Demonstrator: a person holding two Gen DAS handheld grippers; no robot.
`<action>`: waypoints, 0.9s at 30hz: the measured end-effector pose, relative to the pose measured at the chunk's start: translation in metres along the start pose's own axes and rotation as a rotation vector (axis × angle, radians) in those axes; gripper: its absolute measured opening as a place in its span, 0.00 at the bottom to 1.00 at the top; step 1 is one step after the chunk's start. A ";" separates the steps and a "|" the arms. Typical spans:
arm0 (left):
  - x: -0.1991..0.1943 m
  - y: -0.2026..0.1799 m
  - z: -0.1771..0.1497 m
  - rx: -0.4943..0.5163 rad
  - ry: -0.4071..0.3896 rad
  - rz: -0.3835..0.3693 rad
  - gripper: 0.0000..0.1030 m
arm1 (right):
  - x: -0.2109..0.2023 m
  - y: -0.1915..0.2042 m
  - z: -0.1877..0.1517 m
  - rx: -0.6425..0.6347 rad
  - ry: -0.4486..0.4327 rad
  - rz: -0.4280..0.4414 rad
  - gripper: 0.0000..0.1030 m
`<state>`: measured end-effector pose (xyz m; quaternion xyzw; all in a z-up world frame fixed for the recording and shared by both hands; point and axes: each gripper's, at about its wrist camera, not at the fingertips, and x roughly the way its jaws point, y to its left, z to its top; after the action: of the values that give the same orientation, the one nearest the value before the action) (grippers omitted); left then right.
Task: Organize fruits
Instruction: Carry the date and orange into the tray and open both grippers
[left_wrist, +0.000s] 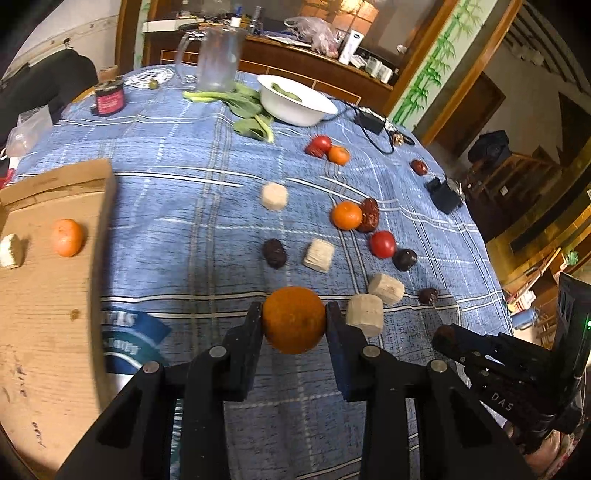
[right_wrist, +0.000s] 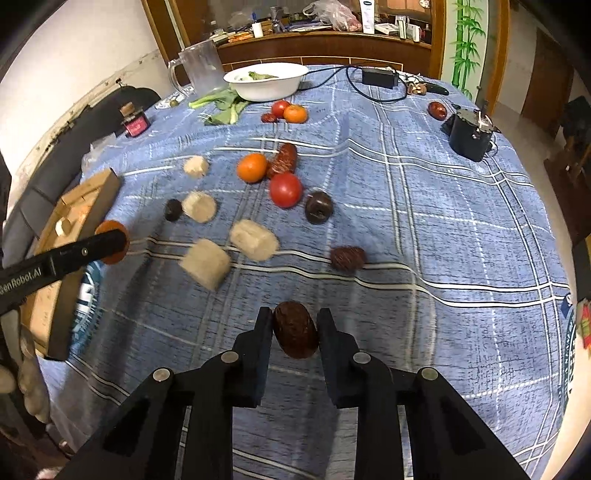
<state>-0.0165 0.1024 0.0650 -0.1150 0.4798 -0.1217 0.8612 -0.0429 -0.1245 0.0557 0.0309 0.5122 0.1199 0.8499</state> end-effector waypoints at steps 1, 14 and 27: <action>-0.004 0.005 0.001 -0.006 -0.005 0.002 0.31 | -0.001 0.005 0.002 -0.001 -0.002 0.009 0.25; -0.069 0.131 0.002 -0.144 -0.051 0.140 0.31 | 0.005 0.149 0.042 -0.147 -0.011 0.204 0.26; -0.070 0.241 0.011 -0.222 0.015 0.267 0.32 | 0.073 0.297 0.080 -0.249 0.064 0.336 0.26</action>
<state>-0.0191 0.3537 0.0508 -0.1439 0.5077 0.0466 0.8481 0.0093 0.1865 0.0825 0.0068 0.5080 0.3232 0.7984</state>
